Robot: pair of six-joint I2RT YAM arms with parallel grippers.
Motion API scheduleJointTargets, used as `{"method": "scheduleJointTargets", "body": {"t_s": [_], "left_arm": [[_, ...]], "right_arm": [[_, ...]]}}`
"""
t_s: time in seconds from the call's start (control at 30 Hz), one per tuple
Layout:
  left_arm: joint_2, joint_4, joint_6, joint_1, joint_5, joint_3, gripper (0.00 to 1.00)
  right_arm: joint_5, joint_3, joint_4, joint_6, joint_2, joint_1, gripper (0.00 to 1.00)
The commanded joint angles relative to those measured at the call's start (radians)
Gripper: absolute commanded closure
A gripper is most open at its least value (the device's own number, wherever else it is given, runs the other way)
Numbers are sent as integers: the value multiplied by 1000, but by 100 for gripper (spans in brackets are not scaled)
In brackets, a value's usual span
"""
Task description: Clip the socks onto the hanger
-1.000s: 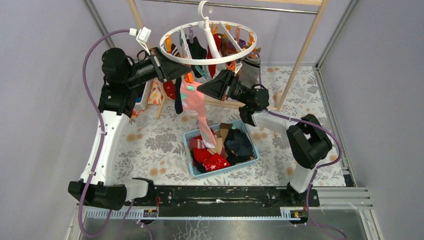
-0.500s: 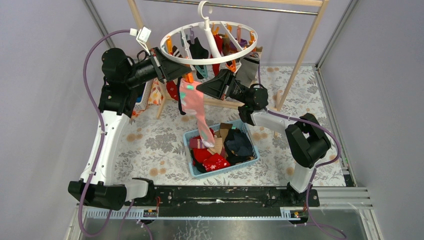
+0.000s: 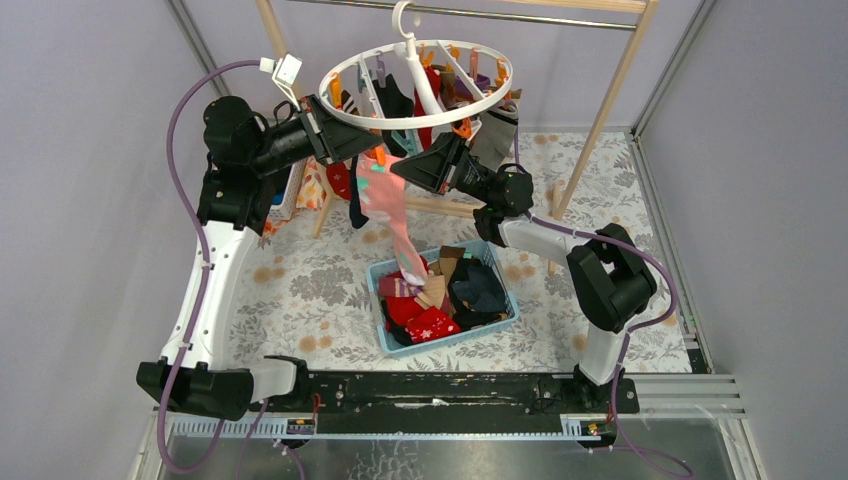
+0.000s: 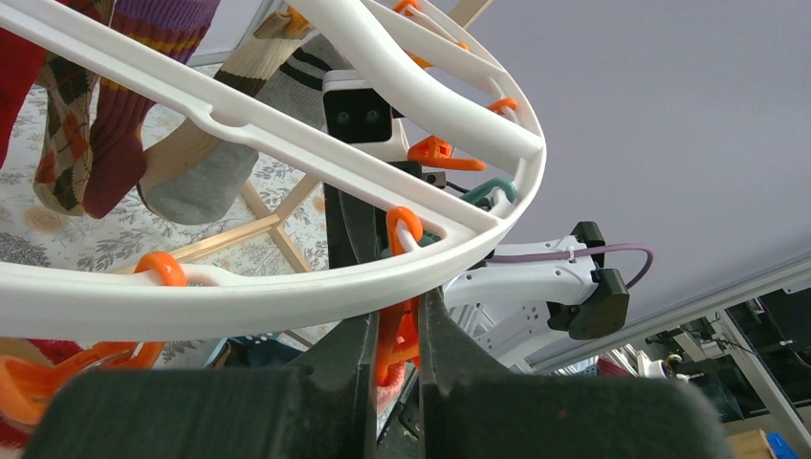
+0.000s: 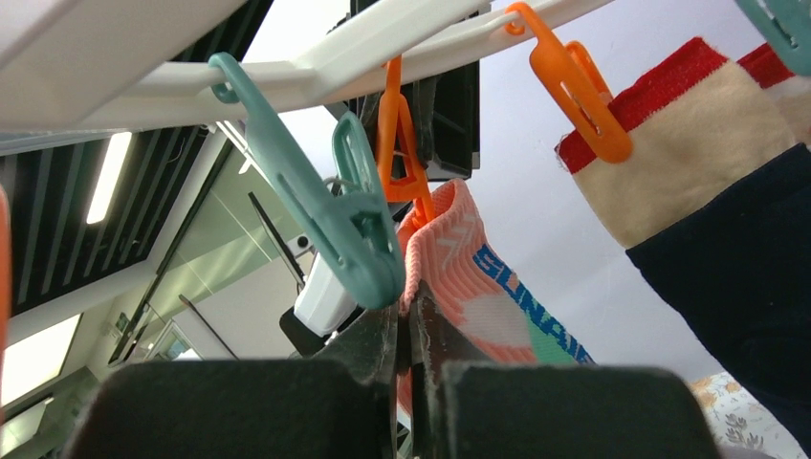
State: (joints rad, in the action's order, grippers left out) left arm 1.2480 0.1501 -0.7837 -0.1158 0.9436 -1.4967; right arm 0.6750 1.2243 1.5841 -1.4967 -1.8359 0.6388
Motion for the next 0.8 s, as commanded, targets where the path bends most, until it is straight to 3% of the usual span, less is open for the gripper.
{"method": "scheduleJointTargets", "body": {"t_s": [0.0,0.3,0.37,0.47,0.57,0.77], "left_arm": [[-9,-52,1,-5,100,-3,100],[-8,-44,10,-4,85,-7,100],[-10,-39,13,-5,80,-7,82],[-12,-30,25,-5,70,-8,75],[-11,9,59,-4,49,-22,57],[-25,32,87,-4,35,-22,44]], "right_arm": [[-68,32,122,14,27,-6,100],[-94,30,87,37,38,-7,100],[-115,13,79,51,49,-5,100],[-151,-10,76,78,64,-4,100],[-180,-24,68,100,78,4,100],[-223,-55,17,174,116,23,96]]}}
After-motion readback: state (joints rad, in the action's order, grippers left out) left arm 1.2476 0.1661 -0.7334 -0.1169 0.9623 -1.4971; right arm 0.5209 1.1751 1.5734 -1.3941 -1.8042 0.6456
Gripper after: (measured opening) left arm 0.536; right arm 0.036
